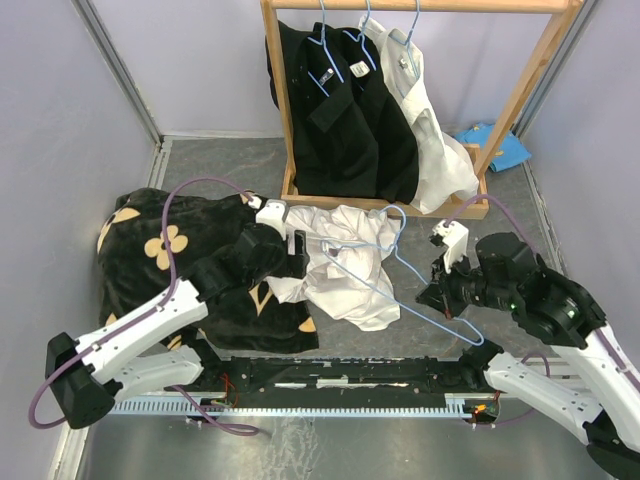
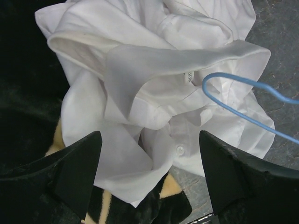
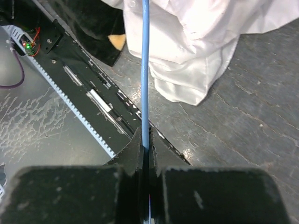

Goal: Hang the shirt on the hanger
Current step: Hang the shirt on the hanger.

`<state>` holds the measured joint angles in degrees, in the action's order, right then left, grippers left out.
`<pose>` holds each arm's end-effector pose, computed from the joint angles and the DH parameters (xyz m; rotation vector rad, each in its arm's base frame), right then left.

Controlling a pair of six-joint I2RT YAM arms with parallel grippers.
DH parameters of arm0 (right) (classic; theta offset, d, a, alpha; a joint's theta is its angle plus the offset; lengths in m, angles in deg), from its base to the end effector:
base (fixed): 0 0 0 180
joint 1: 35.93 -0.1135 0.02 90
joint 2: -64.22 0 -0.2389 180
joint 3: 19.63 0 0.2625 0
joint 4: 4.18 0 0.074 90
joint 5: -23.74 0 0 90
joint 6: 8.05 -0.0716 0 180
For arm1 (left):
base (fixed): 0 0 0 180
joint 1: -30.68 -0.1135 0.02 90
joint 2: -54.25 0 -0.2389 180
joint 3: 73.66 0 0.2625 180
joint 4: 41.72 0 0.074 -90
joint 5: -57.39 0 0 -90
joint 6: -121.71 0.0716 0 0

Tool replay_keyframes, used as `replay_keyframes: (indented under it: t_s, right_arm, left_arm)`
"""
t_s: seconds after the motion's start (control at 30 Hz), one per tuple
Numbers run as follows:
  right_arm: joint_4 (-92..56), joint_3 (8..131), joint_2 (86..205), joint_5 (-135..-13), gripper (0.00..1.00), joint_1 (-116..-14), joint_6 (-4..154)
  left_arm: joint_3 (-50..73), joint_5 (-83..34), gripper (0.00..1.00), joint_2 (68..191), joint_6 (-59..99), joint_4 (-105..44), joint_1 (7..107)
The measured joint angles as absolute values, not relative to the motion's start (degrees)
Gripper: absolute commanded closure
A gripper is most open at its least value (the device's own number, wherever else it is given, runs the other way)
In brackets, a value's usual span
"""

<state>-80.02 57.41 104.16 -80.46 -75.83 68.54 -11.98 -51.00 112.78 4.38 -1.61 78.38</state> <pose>0.1100 0.1149 0.3355 -0.6711 2.2418 0.7628 0.1990 -0.1851 0.2463 0.2138 2.1939 -0.3856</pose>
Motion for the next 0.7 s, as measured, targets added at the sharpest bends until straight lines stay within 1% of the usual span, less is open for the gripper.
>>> replay_keyframes:
  t_s: [0.13, 0.33, 0.7]
  right_arm:
    - [-77.22, 55.21, 106.06, -82.99, 1.00, -75.83, 68.80]
    - [-72.04, 53.39, 110.19, -83.67, 1.00, -75.83, 69.33]
    - [-59.67, 50.33, 113.69, -74.40, 1.00, -75.83, 65.63]
  left_arm:
    - [-13.68, -52.55, 0.09, 109.76, 4.38, -1.50, 78.38]
    - [-13.93, -53.10, 0.11, 110.09, 4.36, -1.77, 78.38]
    - [-14.01, -55.85, 0.21, 115.92, 4.36, -7.69, 78.38]
